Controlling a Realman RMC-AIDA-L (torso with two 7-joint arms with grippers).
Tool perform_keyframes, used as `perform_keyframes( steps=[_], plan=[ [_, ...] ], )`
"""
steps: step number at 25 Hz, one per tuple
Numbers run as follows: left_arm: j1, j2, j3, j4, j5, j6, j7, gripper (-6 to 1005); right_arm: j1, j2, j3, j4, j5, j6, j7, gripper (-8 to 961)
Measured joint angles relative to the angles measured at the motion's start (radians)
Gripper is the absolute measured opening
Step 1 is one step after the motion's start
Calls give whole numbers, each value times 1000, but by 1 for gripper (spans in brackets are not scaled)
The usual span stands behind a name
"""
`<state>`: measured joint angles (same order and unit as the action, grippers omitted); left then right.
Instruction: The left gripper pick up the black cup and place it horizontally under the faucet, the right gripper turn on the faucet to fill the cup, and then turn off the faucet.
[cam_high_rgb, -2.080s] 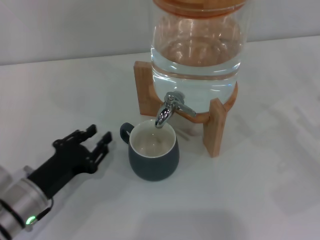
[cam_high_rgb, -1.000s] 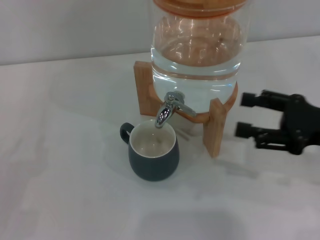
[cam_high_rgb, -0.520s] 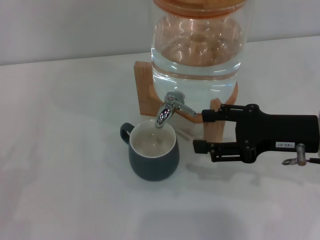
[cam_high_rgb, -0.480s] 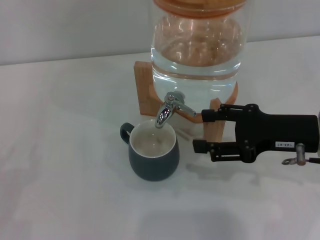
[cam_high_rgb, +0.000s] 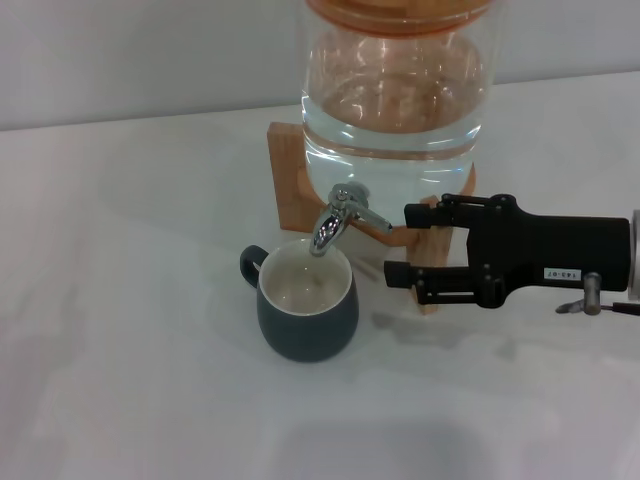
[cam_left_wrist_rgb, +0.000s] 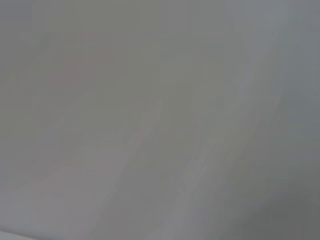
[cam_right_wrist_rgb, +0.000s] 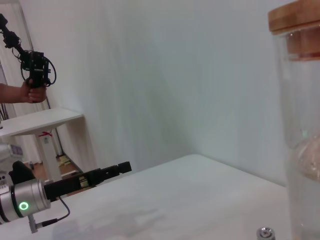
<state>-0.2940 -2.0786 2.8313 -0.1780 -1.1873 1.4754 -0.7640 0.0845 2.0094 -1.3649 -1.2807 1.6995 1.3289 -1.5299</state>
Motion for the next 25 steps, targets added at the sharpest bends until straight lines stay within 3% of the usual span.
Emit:
perform_keyframes(
  steps=[25],
  plan=[
    [-4, 0, 5, 2, 0, -3, 0, 434, 12, 0, -75, -44, 6, 15, 25, 795]
  ],
)
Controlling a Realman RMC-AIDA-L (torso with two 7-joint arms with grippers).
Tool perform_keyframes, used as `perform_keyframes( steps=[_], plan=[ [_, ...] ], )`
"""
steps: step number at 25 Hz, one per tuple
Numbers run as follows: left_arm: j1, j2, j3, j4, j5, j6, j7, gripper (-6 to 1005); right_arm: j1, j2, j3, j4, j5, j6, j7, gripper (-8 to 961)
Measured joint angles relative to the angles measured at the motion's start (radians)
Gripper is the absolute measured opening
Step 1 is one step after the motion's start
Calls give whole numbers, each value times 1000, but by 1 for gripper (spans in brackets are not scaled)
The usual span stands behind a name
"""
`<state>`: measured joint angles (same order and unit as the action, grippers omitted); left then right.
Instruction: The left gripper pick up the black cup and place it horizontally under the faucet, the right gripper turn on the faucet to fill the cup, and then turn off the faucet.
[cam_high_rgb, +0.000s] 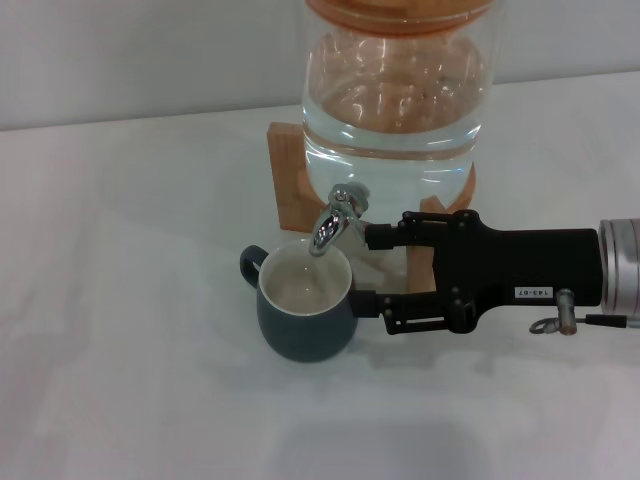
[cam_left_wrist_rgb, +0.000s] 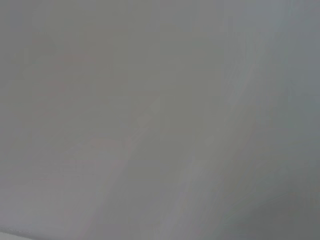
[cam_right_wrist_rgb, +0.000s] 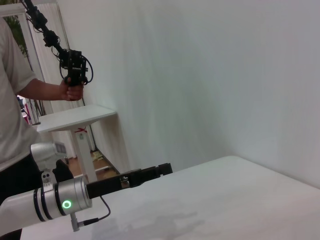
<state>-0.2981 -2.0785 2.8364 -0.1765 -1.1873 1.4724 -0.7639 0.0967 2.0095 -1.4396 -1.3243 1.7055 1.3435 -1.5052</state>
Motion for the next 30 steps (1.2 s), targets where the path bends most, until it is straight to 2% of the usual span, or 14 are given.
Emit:
perform_keyframes(
  steps=[8, 14, 15, 22, 30],
  plan=[
    [-1, 0, 0, 0, 0, 0, 0, 434, -12, -2, 13, -8, 27, 79, -3, 795],
    [-9, 1, 0, 0, 0, 0, 2, 434, -6, -1, -50, -15, 33, 88, 0, 795],
    [-9, 1, 0, 0, 0, 0, 3, 434, 2, 0, -98, -15, 34, 67, 0, 795],
    [-12, -1, 0, 0, 0, -2, 5, 434, 21, 1, -207, -28, 35, -48, 0, 795],
    [-6, -2, 0, 2, 2, -3, 4, 434, 24, 1, -239, -39, 35, -133, 20, 795]
  ],
)
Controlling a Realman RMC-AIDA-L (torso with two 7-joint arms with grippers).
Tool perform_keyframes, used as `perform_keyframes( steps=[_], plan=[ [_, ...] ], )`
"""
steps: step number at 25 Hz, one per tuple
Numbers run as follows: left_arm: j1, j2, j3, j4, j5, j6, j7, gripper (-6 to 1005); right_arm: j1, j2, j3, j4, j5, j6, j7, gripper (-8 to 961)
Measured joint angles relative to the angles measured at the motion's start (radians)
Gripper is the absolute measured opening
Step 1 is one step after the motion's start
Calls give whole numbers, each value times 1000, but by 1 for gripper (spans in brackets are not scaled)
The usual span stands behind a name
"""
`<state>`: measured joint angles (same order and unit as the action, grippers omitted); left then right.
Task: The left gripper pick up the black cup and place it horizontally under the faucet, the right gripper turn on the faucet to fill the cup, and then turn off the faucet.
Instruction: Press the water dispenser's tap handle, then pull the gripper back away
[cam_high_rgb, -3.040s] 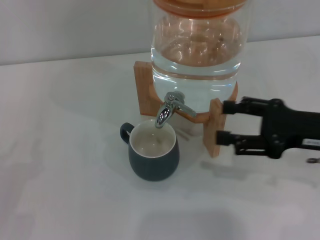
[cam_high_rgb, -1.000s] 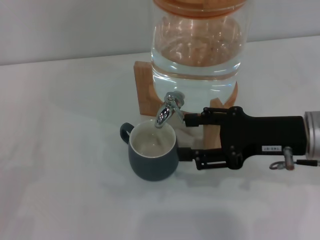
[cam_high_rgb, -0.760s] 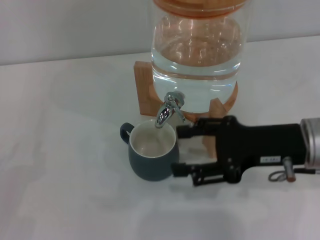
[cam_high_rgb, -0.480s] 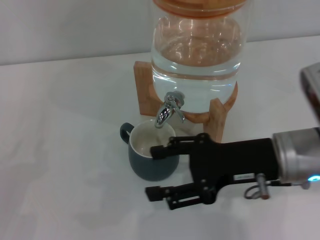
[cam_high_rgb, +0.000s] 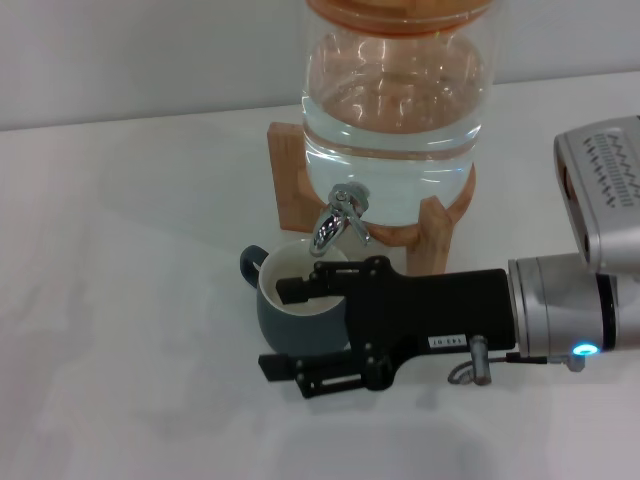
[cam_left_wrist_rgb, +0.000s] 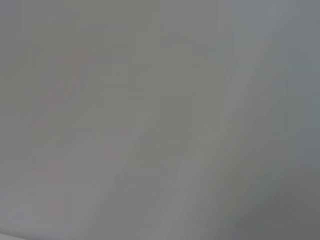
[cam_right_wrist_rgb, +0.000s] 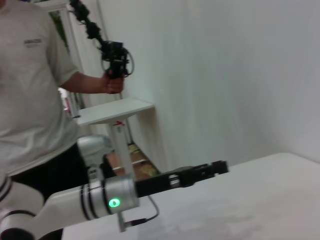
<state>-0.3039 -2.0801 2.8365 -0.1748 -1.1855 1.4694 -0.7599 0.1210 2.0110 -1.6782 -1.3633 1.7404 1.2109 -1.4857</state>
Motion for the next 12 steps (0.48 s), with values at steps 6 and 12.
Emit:
perform_keyframes(
  steps=[6, 12],
  plan=[
    [2, 0, 1, 0, 1, 0, -2, 434, 0, -1, 14, 0, -1, -31, 9, 795],
    [-1, 1, 1, 0, 3, 1, -3, 434, 1, -2, 20, 6, -7, -52, 23, 795]
  ],
)
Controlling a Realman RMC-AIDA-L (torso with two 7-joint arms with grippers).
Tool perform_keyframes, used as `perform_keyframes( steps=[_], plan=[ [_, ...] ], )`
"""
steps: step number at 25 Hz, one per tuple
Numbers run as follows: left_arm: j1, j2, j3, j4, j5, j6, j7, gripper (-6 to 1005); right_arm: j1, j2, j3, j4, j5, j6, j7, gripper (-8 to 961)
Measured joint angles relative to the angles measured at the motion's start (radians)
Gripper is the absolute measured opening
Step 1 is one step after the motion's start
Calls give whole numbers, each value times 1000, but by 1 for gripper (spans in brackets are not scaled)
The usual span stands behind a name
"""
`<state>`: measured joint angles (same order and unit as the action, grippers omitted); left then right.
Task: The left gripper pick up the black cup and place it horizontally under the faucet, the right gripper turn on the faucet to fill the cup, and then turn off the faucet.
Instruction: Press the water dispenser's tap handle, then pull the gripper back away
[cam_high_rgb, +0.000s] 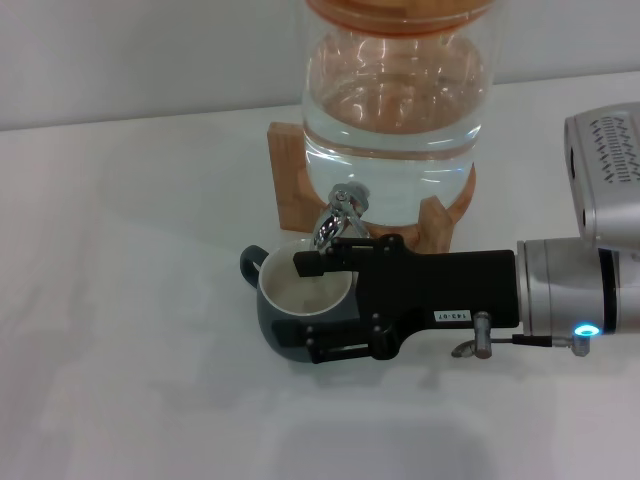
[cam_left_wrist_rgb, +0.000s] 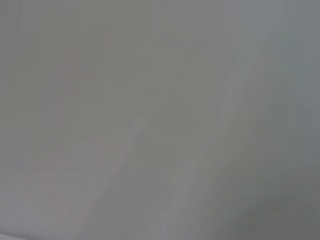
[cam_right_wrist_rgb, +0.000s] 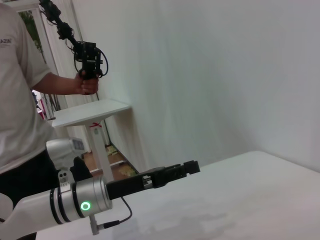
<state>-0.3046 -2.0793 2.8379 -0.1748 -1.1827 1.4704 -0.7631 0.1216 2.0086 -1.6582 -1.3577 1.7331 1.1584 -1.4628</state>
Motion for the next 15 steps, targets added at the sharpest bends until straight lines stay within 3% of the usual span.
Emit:
perform_keyframes(
  steps=[15],
  plan=[
    [2, 2, 0, 0, 2, 1, 4, 434, -26, -2, 53, 11, -3, 36, -5, 795]
  ],
)
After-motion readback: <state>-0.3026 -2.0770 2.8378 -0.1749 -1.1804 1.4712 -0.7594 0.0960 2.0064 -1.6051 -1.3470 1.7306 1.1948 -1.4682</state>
